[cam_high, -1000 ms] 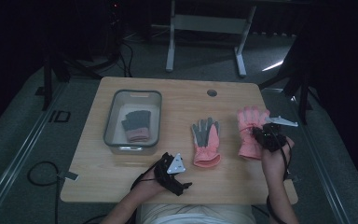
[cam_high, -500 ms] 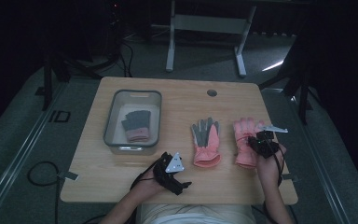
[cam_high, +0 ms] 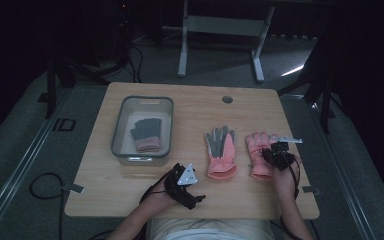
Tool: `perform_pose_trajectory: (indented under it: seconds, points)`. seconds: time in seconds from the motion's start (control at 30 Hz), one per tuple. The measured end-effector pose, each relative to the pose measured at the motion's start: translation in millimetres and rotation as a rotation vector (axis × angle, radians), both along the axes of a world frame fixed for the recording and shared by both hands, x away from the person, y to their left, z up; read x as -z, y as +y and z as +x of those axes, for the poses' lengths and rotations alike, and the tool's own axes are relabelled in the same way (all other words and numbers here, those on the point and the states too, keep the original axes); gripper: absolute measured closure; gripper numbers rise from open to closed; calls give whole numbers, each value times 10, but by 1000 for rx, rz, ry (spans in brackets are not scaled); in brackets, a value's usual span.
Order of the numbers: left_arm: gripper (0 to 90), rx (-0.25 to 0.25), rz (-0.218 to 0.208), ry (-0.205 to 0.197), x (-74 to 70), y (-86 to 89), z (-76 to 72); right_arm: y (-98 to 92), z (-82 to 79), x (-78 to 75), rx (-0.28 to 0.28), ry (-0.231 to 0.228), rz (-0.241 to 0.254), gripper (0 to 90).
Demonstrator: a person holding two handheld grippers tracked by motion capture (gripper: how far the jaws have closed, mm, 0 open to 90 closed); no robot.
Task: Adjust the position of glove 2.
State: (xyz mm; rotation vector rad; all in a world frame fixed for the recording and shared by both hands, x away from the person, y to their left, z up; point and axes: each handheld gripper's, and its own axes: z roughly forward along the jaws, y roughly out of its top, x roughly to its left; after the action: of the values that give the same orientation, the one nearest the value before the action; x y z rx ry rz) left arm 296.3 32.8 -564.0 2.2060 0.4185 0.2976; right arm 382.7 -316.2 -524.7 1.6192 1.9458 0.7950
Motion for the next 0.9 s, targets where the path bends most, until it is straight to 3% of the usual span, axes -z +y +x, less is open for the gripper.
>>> perform_pose_trajectory:
  seconds: [0.27, 0.33, 0.4, 0.6, 0.7, 0.9]
  points:
    - [41, -4, -1, -1, 1, -10, -1, -88, -56, -229, -70, -34, 4, 670]
    - [41, -4, 0, 0, 1, -8, 0, -100, -49, -252, -93, -36, -15, 635]
    - [41, -6, 0, -1, 3, -8, 3, -111, -37, -248, -103, -26, -7, 623]
    - [41, -4, 0, -2, 5, -10, -2, -49, -21, -121, -94, -10, -58, 595]
    - [41, -3, 0, -2, 7, -11, -5, -43, -11, -6, -105, 13, -94, 628]
    - [41, -5, -3, -12, -3, -14, -17, -27, 41, 56, -108, 35, -92, 772]
